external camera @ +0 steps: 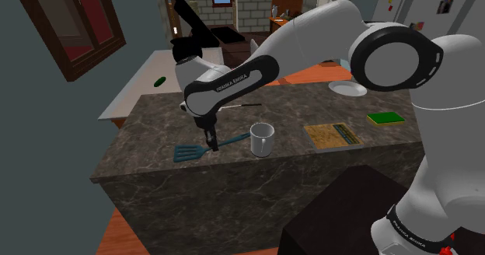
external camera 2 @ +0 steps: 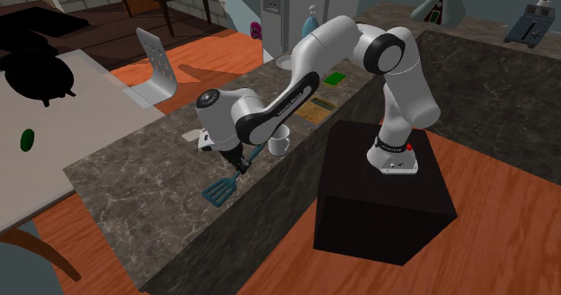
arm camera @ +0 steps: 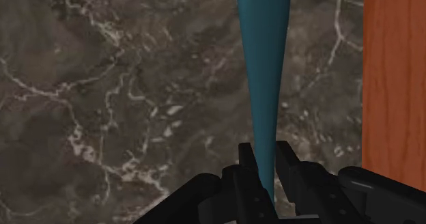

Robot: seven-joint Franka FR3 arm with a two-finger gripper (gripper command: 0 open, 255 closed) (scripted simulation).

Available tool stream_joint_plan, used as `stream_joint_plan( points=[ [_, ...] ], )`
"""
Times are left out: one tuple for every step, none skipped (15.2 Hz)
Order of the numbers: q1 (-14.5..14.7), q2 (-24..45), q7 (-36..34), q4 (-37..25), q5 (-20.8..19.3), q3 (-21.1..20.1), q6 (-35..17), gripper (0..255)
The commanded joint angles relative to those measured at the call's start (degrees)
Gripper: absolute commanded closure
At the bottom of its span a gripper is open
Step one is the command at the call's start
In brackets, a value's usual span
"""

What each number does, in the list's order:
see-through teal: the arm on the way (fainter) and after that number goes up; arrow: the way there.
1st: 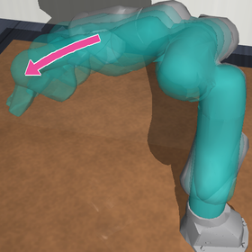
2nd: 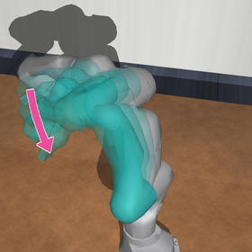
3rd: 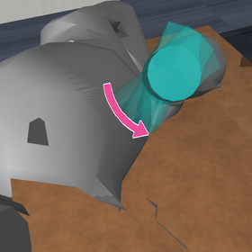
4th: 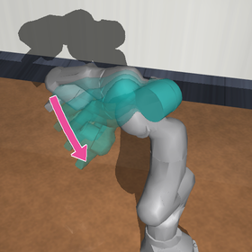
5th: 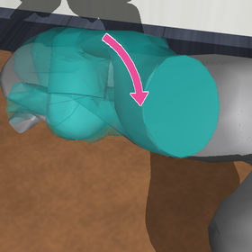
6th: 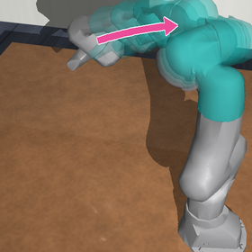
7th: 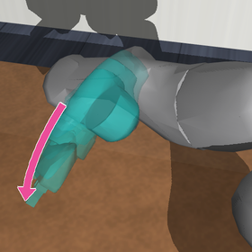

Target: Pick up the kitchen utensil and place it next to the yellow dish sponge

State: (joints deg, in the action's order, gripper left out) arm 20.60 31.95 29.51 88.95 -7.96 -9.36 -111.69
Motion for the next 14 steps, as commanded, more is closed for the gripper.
stream_joint_plan(
  points=[
    [0.00, 0.00, 0.00, 0.00, 0.00, 0.00, 0.00, 255],
    [0.00, 0.00, 0.00, 0.00, 0.00, 0.00, -0.01, 255],
    [-0.01, -0.33, 0.06, -0.27, 0.07, -0.04, 0.59, 255],
    [-0.03, -0.66, 0.12, -0.54, 0.14, -0.07, 1.19, 255],
    [-0.03, -0.96, 0.18, -0.87, 0.20, -0.11, 1.80, 255],
    [-0.04, -1.26, 0.24, -1.19, 0.27, -0.14, 2.42, 255],
    [-0.05, -1.55, 0.30, -1.52, 0.33, -0.17, 3.04, 255],
    [-0.05, -1.82, 0.35, -1.87, 0.39, -0.20, 3.66, 255],
    [-0.06, -2.09, 0.41, -2.24, 0.45, -0.23, 4.29, 255],
    [-0.06, -2.35, 0.47, -2.62, 0.50, -0.26, 4.93, 255],
    [-0.06, -2.60, 0.53, -3.02, 0.56, -0.28, 5.57, 255],
    [-0.06, -2.84, 0.58, -3.43, 0.61, -0.31, 6.21, 255],
    [-0.05, -3.06, 0.64, -3.87, 0.67, -0.33, 6.87, 255],
    [-0.05, -3.28, 0.69, -4.31, 0.71, -0.36, 7.52, 255]
  ],
)
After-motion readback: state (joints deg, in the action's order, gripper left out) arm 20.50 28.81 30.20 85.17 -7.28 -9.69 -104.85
